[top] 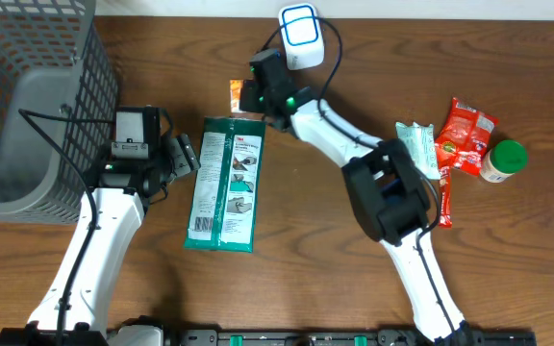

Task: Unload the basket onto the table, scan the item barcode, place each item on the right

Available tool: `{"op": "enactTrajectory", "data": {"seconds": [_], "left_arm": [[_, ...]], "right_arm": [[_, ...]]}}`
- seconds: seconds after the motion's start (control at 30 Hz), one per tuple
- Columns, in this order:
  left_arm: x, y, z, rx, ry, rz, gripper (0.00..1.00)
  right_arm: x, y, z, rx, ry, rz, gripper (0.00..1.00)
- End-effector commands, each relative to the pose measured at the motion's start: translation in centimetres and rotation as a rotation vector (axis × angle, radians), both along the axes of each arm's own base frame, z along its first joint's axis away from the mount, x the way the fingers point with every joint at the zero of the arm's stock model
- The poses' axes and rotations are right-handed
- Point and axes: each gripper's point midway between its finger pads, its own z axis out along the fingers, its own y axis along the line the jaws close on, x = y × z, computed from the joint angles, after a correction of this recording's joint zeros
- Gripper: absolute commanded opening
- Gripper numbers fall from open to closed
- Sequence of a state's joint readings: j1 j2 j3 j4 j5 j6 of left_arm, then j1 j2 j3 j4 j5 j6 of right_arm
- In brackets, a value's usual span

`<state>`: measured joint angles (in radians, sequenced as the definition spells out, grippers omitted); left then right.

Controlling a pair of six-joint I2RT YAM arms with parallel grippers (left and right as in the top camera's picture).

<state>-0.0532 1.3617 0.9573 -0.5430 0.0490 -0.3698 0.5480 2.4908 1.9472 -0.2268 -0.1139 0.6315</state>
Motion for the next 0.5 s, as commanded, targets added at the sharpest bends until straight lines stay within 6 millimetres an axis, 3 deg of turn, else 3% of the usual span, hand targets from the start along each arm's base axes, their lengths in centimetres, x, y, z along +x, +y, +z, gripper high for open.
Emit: {"op": "enactTrajectory", "data": {"seconds": [0.0,0.23,0.47], "left_arm": [[-0.2,0.2,-0.4,0.004,0.013,0.014,0.82],[-0.2,0.2,-0.4,0.004,0.013,0.014,0.82],[-0.2,0.2,-0.4,0.004,0.013,0.014,0.82]], "right_arm": [[0.3,-0.9,5.3,0.158,-0.011,0.159,0.01],[-1.3,-4.5,11.9,0.564,0.038,0.5,0.01],[0.6,-8.8,13.1,0.597,0.047,0.417,0.01]]}}
